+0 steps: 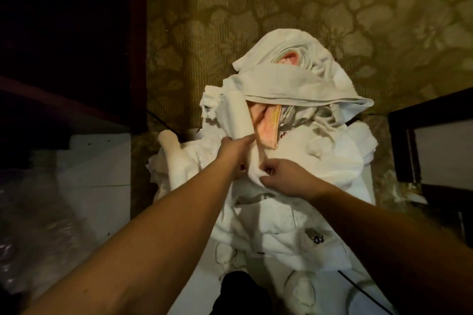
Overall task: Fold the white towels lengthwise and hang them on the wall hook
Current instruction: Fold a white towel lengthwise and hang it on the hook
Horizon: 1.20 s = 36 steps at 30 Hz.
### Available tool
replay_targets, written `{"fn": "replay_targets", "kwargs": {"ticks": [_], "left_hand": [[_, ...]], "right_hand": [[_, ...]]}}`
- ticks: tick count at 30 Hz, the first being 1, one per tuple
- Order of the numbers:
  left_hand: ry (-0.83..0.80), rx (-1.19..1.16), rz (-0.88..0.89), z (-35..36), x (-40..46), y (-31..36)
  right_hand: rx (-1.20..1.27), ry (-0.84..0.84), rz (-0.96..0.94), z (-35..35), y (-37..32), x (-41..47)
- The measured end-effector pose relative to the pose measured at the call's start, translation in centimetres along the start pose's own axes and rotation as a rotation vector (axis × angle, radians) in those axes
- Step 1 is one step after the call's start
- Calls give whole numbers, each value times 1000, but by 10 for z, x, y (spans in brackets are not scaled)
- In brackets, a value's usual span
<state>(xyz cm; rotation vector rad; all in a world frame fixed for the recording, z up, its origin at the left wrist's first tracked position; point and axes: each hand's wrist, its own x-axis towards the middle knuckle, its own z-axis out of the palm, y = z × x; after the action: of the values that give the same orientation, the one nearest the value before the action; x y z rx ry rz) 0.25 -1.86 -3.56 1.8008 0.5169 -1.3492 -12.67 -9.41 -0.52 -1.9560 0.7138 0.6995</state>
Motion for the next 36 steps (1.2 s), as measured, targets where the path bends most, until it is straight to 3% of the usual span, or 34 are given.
{"fn": "replay_targets", "kwargs": {"ticks": [2,4,8,10,13,15,18,22,28,34,36], "left_hand": [[73,102,3,-5,-19,0],[43,11,3,-9,-43,0],[-68,-282,-5,-14,-98,2],[-103,-337,45,-16,-127,5],[-153,-356,117,-19,-179,15],[-156,-338,144,-21,-211,20],[-126,-290,163,-31,-257,25],[-129,-253,274,-43,-333,35],[-1,-101,435,-64,-463,37],[120,-191,506,-101,-574,14],[162,-261,551,-116,-611,0]], "right_hand": [[-30,-95,-26,0,-4,-21],[142,-127,5,-10,-11,-38],[471,237,133,-49,-22,-54],[661,330,172,-73,-35,-63],[1072,274,167,-102,-61,-79],[1185,203,122,-118,-79,-94],[1007,176,30,-139,-110,-133],[796,348,-48,-164,-148,-193],[648,267,-193,-193,-216,-292],[146,486,-481,-202,-303,-402],[52,477,-573,-198,-339,-444]]}}
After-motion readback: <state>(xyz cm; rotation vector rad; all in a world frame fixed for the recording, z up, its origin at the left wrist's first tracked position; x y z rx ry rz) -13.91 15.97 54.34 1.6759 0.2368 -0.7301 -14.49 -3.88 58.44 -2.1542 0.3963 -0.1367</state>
